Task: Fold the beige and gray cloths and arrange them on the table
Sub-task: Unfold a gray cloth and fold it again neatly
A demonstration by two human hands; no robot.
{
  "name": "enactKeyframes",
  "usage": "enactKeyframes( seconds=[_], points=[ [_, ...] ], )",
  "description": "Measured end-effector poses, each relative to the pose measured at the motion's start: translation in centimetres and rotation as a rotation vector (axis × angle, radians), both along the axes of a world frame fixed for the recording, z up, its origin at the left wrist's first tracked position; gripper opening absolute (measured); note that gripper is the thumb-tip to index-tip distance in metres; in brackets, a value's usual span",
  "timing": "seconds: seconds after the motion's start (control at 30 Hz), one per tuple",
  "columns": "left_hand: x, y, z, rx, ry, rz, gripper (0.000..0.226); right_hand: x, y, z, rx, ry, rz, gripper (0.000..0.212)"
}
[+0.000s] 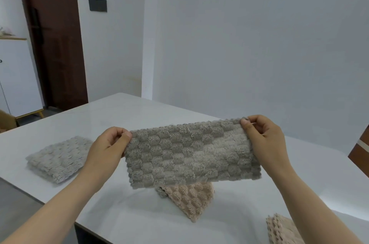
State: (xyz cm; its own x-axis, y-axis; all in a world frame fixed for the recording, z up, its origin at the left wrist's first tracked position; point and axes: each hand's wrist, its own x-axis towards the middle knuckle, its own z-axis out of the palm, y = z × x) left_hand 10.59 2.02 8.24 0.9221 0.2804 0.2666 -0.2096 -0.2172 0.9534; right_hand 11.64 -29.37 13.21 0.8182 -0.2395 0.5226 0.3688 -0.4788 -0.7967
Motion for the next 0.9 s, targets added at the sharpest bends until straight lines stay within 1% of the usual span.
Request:
enactKeyframes(
  seconds=[0.17, 0.3, 0.37, 0.57, 0.77, 0.9],
  points=[
    [-0.1, -0.9, 0.6, 0.102, -0.064, 0.092, 0.018, -0.3, 0.2, -0.9, -0.109, -0.03, -0.053, 0.014],
    [-0.3, -1.8, 1.2, 0.126, -0.17, 0.13, 0.014, -0.8, 0.5, -1.1, -0.197, -0.063, -0.078, 0.012],
    [-0.4, -2.4, 1.6, 0.124, -0.21, 0.139, 0.014, -1.2, 0.9, -0.8, -0.206, -0.087, -0.085, 0.012],
    [-1.2, -4.5, 3.3, 0.102, -0.297, 0.109, 0.011, -2.3, 3.2, 0.5, -0.078, -0.127, -0.015, 0.014],
    [-1.8, -6.3, 4.2, 0.076, -0.328, 0.024, 0.01, -3.6, 5.3, 1.7, 0.045, -0.031, 0.114, 0.011],
    [-2.0, -7.0, 4.1, 0.065, -0.302, -0.013, 0.008, -4.4, 6.1, 2.0, 0.097, 0.025, 0.184, 0.009]
  ],
)
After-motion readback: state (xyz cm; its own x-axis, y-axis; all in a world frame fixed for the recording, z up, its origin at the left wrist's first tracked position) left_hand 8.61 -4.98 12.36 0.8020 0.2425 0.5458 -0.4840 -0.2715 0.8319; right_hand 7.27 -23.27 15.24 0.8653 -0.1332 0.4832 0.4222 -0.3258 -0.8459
